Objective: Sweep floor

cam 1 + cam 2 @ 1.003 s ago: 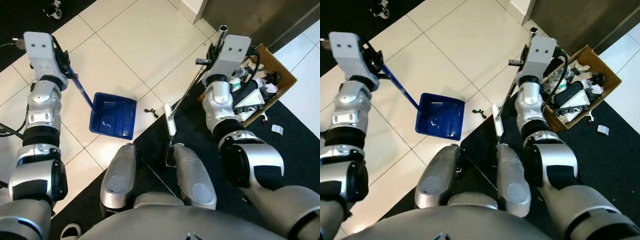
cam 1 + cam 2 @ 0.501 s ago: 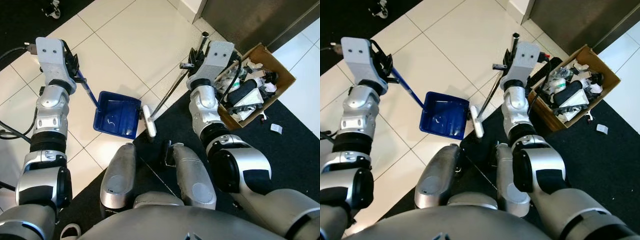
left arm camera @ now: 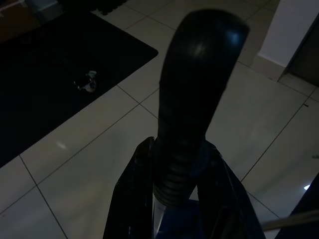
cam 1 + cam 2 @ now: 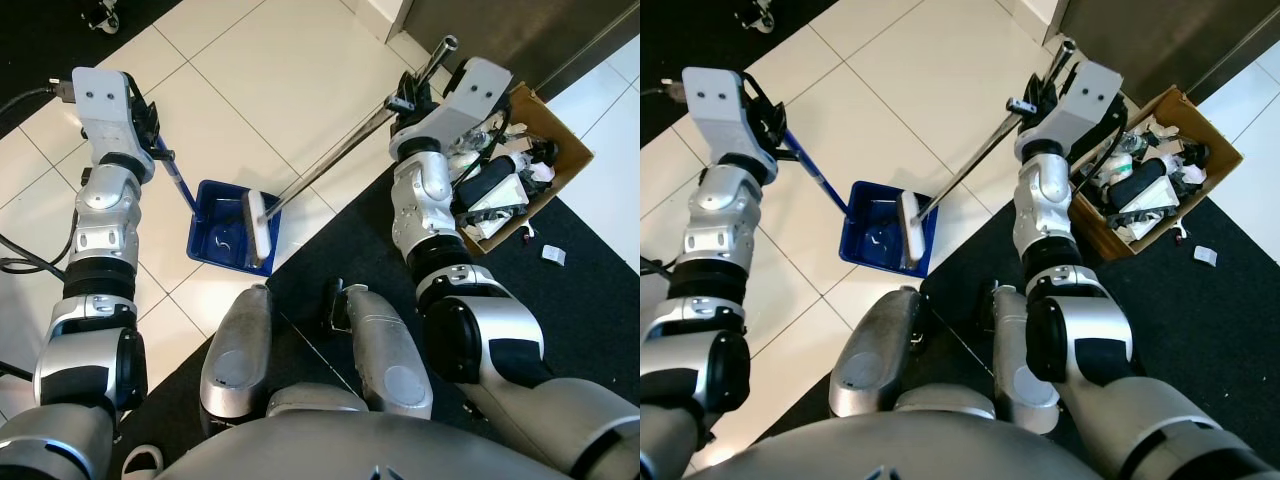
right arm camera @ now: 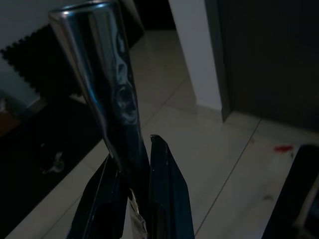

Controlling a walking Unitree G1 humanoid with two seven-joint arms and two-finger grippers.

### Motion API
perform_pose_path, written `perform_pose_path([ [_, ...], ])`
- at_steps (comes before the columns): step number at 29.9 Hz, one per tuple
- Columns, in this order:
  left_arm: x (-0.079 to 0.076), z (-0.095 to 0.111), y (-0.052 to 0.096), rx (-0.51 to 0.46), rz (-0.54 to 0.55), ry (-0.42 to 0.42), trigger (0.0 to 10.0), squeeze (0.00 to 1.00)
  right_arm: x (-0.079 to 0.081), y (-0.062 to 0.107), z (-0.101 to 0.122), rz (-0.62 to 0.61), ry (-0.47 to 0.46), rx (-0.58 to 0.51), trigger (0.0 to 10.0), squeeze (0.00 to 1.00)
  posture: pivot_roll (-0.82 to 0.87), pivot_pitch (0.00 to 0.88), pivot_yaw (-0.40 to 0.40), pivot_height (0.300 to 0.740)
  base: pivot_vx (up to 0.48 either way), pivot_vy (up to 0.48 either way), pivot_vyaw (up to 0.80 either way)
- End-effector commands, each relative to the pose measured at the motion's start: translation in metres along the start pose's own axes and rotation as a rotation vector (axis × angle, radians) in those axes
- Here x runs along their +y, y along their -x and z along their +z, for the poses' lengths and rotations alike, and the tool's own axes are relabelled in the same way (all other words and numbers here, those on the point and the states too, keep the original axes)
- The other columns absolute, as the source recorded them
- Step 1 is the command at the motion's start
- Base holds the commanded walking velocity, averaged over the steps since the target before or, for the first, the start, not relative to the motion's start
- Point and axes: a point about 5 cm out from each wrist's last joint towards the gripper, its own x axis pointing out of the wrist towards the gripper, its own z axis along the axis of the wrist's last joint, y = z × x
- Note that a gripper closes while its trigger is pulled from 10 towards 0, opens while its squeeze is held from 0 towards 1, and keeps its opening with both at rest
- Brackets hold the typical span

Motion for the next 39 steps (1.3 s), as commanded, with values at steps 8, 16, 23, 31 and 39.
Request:
perform_pose_path([
  [8,0.000,0.005,0.011,-0.036,-0.015,0.111,10.0,0.00,-0.046,-0.007,0.043,-0.052,0.160,-0.162,10.0,0.00,0.23,0.140,-0.071,0.740,0.000,0.000,0.00],
  [16,-0.001,0.031,0.020,-0.133,-0.025,0.107,10.0,0.00,-0.042,-0.003,0.055,-0.042,0.145,-0.215,10.0,0.00,0.24,0.080,-0.064,0.740,0.000,0.000,0.00],
  [23,0.003,0.060,0.012,-0.212,-0.024,0.095,10.0,0.00,-0.064,-0.002,0.070,-0.084,0.263,-0.223,10.0,0.00,0.20,0.030,-0.041,0.740,0.000,0.000,0.00],
  [31,-0.001,0.055,0.008,-0.160,-0.065,0.107,10.0,0.00,-0.108,0.013,0.090,-0.226,0.401,-0.295,10.0,0.00,0.16,0.000,-0.008,0.740,0.000,0.000,0.00],
  [39,-0.003,0.059,0.002,-0.175,-0.034,0.128,10.0,0.00,-0.130,0.020,0.070,-0.210,0.476,-0.077,10.0,0.00,0.15,0.000,-0.013,0.740,0.000,0.000,0.00],
])
